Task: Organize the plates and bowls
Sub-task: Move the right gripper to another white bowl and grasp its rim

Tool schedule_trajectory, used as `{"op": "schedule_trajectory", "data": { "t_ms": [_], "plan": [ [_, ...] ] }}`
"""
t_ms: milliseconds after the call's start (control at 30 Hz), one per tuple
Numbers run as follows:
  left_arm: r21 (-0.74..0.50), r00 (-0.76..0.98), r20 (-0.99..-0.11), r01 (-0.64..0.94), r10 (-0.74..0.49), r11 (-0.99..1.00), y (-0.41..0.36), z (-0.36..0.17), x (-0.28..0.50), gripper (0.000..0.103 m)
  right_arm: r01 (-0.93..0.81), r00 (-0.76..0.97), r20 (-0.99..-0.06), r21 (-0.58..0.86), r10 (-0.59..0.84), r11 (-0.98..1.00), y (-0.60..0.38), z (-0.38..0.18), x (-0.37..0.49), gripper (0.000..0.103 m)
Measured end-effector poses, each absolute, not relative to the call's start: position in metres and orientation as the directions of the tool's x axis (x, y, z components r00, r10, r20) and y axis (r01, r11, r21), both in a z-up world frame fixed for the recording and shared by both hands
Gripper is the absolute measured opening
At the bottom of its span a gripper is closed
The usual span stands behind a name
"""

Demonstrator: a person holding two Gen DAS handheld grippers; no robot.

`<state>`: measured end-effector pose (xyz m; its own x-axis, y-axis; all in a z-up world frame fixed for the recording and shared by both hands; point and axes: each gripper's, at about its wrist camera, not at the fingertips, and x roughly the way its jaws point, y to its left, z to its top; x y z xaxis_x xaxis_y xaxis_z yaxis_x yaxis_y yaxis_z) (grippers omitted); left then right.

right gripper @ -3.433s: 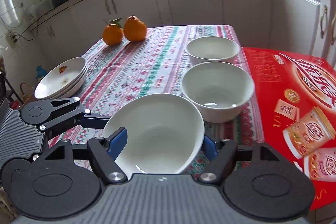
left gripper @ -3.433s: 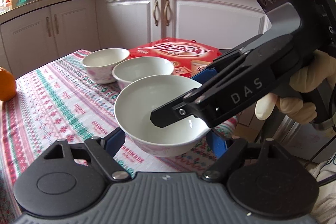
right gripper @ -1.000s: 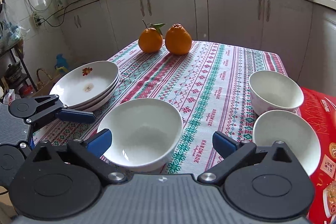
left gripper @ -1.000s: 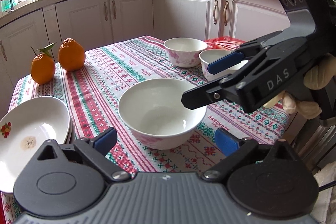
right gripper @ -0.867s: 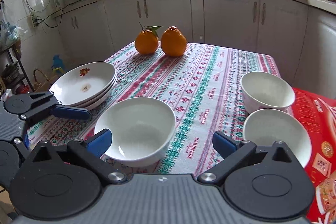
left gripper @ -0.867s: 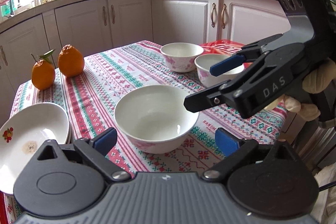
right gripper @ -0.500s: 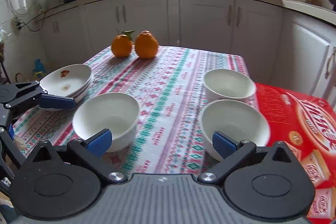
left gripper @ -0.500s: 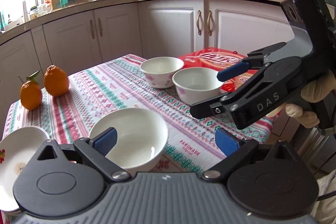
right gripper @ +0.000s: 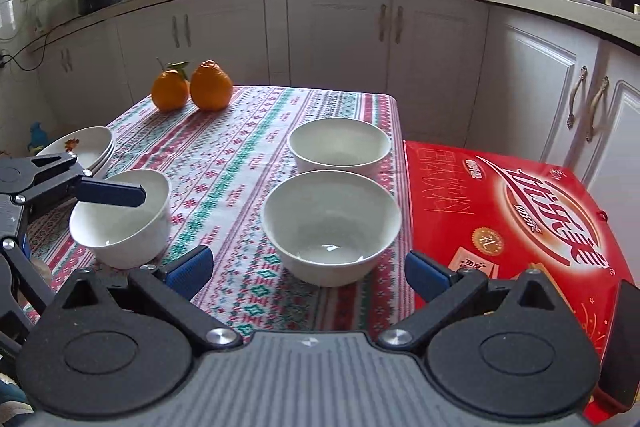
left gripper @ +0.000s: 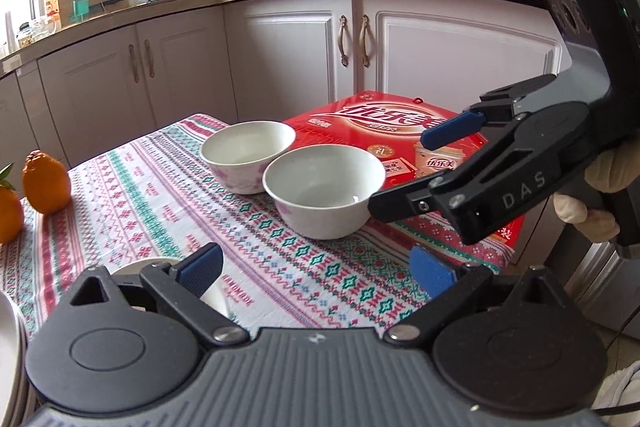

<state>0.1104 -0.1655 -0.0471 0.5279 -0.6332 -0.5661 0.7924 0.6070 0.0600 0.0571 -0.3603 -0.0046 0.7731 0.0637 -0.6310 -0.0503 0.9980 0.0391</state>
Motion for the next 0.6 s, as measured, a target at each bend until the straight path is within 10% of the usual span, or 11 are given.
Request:
{"op": "schedule_trajectory", "data": {
  "t_ms": [600],
  "plan": [
    [0.04, 0.552, -0.586, 0.751, -0.593, 0.659, -0.223, -0.075, 0.14, 0.099, -0.089, 0.75, -0.647, 0.106, 0.137, 0.99, -0.396, -0.023, 0.103, 0.103]
  ]
}}
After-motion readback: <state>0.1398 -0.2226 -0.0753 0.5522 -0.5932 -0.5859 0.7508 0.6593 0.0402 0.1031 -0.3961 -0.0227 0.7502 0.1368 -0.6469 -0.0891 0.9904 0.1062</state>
